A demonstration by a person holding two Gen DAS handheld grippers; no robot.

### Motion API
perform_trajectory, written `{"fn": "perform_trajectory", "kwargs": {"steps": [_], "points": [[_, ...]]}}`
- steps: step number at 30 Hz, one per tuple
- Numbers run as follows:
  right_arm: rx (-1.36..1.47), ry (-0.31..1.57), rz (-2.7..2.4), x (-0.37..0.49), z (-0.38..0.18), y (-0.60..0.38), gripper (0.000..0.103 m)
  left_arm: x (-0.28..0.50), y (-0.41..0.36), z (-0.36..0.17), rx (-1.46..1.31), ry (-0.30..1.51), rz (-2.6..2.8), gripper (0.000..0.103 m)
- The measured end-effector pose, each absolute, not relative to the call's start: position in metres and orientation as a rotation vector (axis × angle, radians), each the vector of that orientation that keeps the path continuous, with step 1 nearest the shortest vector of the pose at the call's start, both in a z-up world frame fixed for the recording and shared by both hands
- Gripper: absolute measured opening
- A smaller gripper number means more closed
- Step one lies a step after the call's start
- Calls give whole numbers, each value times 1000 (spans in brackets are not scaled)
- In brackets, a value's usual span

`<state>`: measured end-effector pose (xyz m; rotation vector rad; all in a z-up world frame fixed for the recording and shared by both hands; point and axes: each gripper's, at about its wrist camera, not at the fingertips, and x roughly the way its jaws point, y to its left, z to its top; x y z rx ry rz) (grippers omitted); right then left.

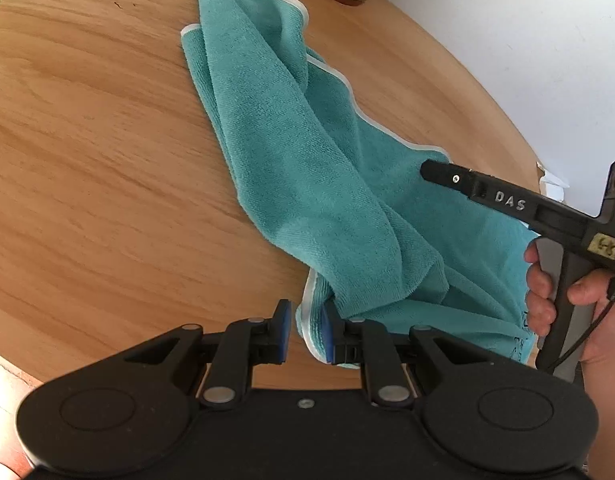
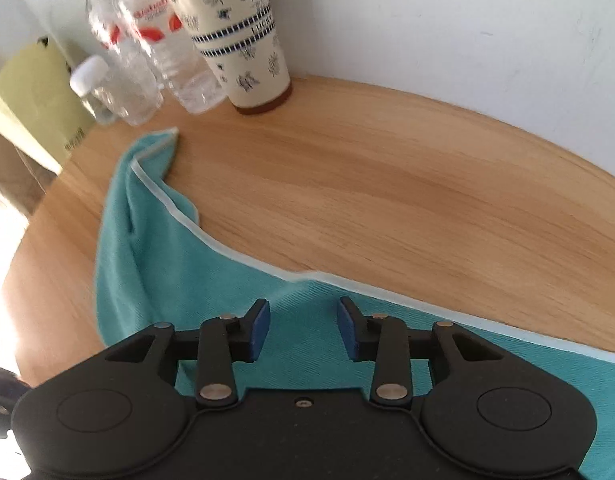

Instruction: Fold towel

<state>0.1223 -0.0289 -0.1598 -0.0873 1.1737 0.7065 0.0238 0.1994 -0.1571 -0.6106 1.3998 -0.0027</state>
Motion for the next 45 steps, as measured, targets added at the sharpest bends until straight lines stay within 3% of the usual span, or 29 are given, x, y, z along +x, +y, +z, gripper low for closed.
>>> {"fn": "perform_trajectory", "kwargs": {"steps": [2, 3, 5, 6, 13, 15, 17, 19, 21, 22, 26, 38, 40, 42, 43, 44, 45], "points": [[-94, 1177, 686, 123, -163, -23, 46, 25, 203, -159, -621, 1403, 13, 15], [-142, 1159, 670, 120, -165, -18, 29, 26, 205, -159, -623, 1404, 17, 15], [-214, 1134, 637, 118, -167, -10, 6, 26, 210, -158, -627, 1399, 27, 15], [-228, 1132, 618, 119, -167, -9, 5, 25, 212, -157, -630, 1394, 31, 15], [-154, 1022, 393, 139, -147, -39, 4, 23, 240, -152, -675, 1366, 71, 15], [-173, 999, 327, 144, -146, -45, 5, 22, 247, -151, -682, 1353, 77, 24], [-205, 1013, 291, 149, -151, -48, 10, 22, 254, -149, -684, 1335, 80, 45], [-208, 1010, 315, 146, -149, -52, 14, 25, 260, -144, -648, 1315, 84, 45], [-240, 985, 308, 139, -143, -51, 36, 29, 262, -141, -587, 1308, 73, 52], [-265, 960, 311, 133, -137, -49, 40, 32, 263, -138, -546, 1306, 77, 63], [-242, 903, 535, 112, -112, -32, 40, 37, 272, -132, -481, 1287, 79, 84], [-233, 919, 737, 139, -127, 68, 42, 18, 329, -143, -536, 1338, 230, 94], [-250, 963, 767, 150, -142, 90, 42, 15, 336, -143, -560, 1334, 259, 99], [-278, 1001, 790, 156, -152, 101, 40, 13, 341, -143, -577, 1331, 282, 100], [-283, 1012, 807, 157, -154, 104, 34, 12, 342, -142, -578, 1328, 286, 100], [-280, 1020, 828, 159, -156, 105, 1, 12, 342, -142, -579, 1324, 290, 100], [-280, 1020, 848, 158, -155, 106, 2, 12, 342, -141, -581, 1321, 294, 100]]}}
